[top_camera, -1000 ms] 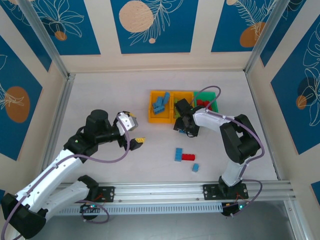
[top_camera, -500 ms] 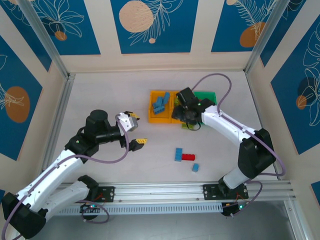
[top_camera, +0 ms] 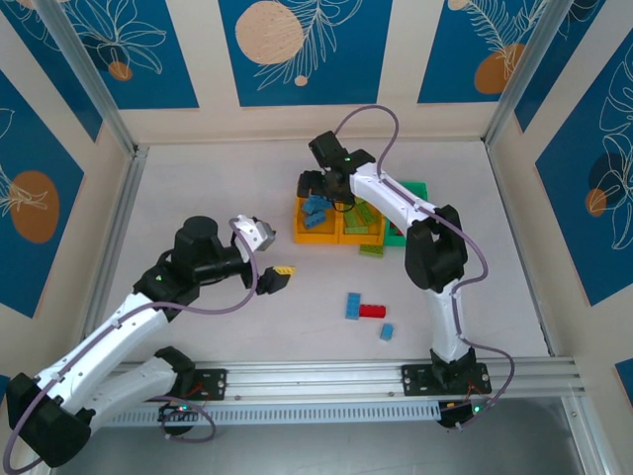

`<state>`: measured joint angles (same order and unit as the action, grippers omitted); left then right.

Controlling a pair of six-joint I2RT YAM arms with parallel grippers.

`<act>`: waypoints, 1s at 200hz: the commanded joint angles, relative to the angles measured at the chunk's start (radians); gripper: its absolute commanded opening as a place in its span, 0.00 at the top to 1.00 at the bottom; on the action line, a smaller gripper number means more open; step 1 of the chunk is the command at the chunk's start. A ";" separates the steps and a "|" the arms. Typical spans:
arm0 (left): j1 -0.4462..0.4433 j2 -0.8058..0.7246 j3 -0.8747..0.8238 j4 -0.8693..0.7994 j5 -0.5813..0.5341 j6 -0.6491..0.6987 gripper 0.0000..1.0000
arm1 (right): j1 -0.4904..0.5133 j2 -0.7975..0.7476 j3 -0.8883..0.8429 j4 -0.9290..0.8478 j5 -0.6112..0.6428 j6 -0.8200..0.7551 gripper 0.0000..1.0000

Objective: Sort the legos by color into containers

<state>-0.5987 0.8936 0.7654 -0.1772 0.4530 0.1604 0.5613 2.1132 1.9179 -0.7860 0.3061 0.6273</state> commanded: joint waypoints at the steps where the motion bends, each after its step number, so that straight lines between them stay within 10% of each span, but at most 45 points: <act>1: -0.010 -0.014 -0.011 0.021 -0.020 -0.037 0.00 | -0.006 -0.116 -0.027 -0.051 0.003 -0.013 0.05; 90: -0.012 0.082 0.015 0.085 0.034 -0.001 0.00 | 0.005 -0.805 -0.954 0.185 0.188 0.246 0.03; 200: -0.018 0.047 0.024 0.012 0.016 0.016 0.00 | -0.020 -0.463 -0.905 0.364 0.199 0.133 0.00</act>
<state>-0.6052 0.9752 0.7666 -0.1440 0.4629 0.1593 0.5537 1.6016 0.9451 -0.4667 0.4564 0.7834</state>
